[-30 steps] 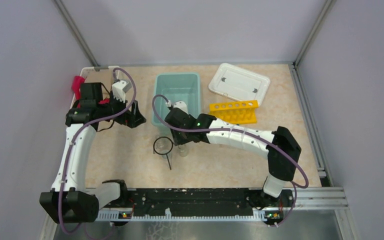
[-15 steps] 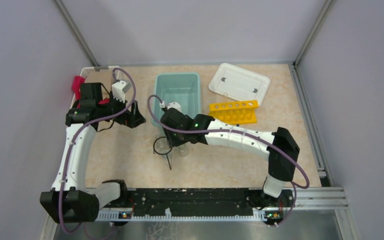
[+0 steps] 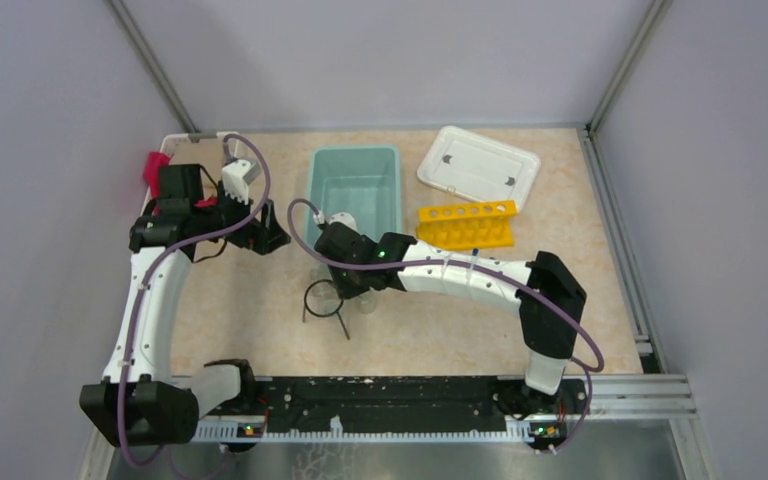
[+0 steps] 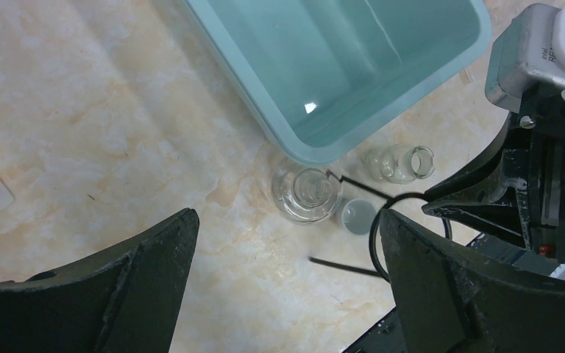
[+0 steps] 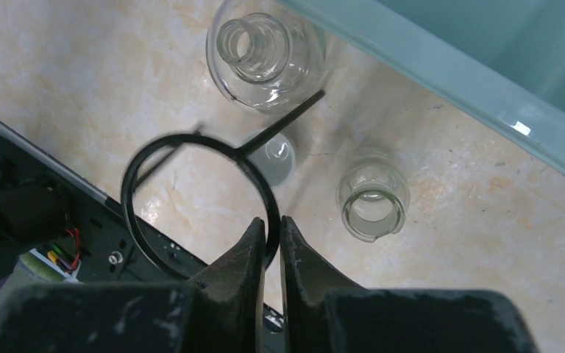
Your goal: Organize the chemistry lab equipment
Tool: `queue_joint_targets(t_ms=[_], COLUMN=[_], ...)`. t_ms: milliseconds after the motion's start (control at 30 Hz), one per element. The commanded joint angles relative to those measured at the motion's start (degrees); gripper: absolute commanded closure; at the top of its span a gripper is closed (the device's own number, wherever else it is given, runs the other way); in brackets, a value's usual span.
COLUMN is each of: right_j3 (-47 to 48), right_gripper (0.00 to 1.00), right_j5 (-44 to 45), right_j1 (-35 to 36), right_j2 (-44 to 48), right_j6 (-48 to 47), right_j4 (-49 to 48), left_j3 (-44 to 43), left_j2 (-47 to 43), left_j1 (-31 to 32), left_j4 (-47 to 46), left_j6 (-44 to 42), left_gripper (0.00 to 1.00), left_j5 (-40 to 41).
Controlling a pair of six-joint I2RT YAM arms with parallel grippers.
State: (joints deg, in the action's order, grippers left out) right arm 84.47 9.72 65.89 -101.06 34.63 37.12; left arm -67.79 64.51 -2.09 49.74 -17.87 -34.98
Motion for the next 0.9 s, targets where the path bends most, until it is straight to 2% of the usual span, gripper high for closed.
queue_joint_targets(t_ms=[0,67,400,867], right_j3=[1.61,1.63,1.75,2.99], right_gripper=[0.95,1.0,1.0,1.0], right_j5=[-1.47,-2.42,-5.78,-12.7], right_j1=[0.62,0.64,0.65,0.65], right_j2=[0.32,0.86,2.18,9.84], right_j6=[-0.04,-0.68,-0.69,0.57], right_j4=[-3.22,-3.78,-4.52,-4.46], left_j3=[-1.73,-1.67,-1.54,-3.06], left_j2=[0.03,-0.1,-0.52,-0.52], left_j1=[-0.37,-0.35,-0.4,-0.37], left_j4=[0.23,0.21,0.09,0.27], left_j6=[-1.28,-1.42,-1.31,-0.76], left_gripper=[0.01,0.01,0.01,0.01], left_j5=[-0.55,-0.4,-0.5,-0.29])
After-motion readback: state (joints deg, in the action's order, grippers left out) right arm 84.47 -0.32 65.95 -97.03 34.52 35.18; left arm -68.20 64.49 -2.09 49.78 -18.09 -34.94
